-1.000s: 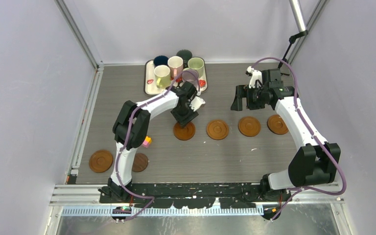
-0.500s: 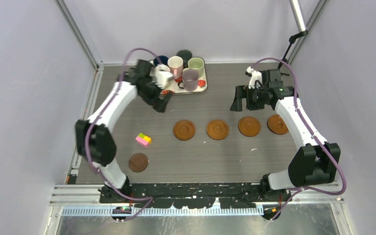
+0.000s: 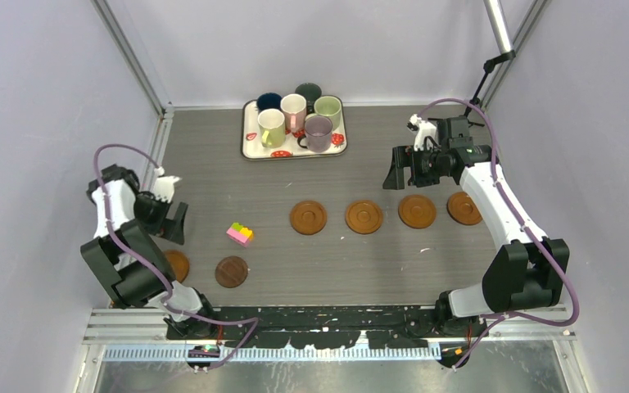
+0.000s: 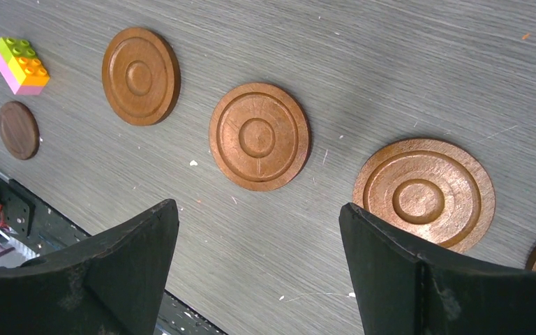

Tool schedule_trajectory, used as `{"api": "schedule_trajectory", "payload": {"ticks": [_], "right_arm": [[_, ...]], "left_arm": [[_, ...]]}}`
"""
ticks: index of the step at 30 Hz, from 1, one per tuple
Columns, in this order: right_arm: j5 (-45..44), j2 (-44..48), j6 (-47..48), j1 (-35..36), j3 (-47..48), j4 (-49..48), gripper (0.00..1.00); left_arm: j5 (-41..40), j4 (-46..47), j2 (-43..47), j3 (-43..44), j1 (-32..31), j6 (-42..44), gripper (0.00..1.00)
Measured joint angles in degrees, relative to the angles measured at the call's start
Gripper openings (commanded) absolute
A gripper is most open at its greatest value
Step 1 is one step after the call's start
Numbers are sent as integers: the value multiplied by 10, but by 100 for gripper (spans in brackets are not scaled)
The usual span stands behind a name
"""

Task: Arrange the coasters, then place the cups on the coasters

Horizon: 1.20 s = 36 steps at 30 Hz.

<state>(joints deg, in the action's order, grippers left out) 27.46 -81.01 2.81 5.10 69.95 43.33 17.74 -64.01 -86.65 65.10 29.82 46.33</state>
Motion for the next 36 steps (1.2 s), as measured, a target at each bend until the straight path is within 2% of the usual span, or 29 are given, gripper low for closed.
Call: {"api": "schedule_trajectory", "payload": {"ticks": [4, 7, 13, 21, 29, 36], "right_arm": [[3, 0, 0, 0, -1, 0, 89], [3, 0, 0, 0, -1, 0, 90], [3, -1, 0, 0, -1, 0, 90], [3, -5, 0, 0, -1, 0, 89], [3, -10, 1, 0, -2, 0, 89], [3, -12, 1, 0, -2, 0, 89]], "left_arm": [[-1, 7, -6, -12, 69, 70, 87], [-8, 33, -13, -31, 91, 106, 86], [-23, 80, -27, -77, 95, 147, 83], [-58, 137, -61, -108, 96, 183, 70], [-57, 122, -74, -97, 96, 169, 47], [-51, 115, -138, -20, 84, 92, 40]]}}
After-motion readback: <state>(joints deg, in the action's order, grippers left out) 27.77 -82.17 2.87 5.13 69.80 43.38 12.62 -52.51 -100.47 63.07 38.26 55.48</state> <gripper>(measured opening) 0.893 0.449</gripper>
